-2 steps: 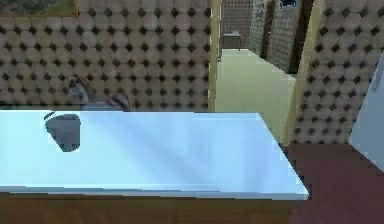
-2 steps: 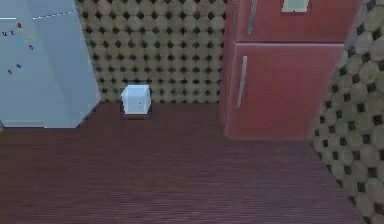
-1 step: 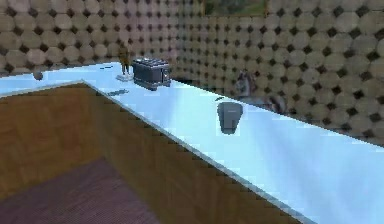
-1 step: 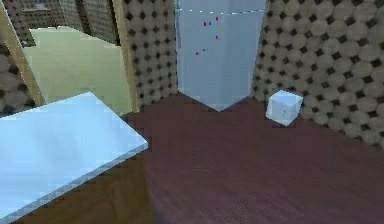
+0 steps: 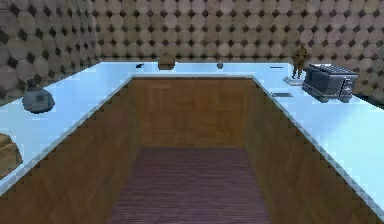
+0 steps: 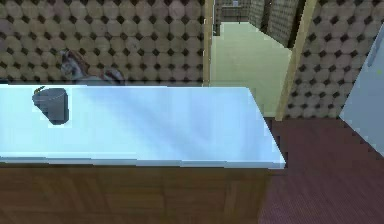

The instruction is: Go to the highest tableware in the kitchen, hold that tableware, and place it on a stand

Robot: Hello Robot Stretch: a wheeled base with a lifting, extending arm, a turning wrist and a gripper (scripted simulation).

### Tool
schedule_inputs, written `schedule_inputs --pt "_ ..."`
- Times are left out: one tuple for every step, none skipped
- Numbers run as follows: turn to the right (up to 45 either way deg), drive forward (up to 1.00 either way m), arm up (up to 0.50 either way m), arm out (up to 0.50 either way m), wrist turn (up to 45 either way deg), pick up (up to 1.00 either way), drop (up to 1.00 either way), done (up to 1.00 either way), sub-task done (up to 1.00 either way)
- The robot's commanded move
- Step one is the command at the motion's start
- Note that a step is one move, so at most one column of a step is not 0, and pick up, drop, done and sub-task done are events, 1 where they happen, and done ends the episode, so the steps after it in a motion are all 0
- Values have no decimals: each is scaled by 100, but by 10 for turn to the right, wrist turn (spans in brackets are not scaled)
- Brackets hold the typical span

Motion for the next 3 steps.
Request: schedule_inputs --pt "-300 0 0 0 0 0 0 0 0" --pt "450 0 0 0 0 0 0 0 0" --pt "450 0 0 0 0 0 0 0 0"
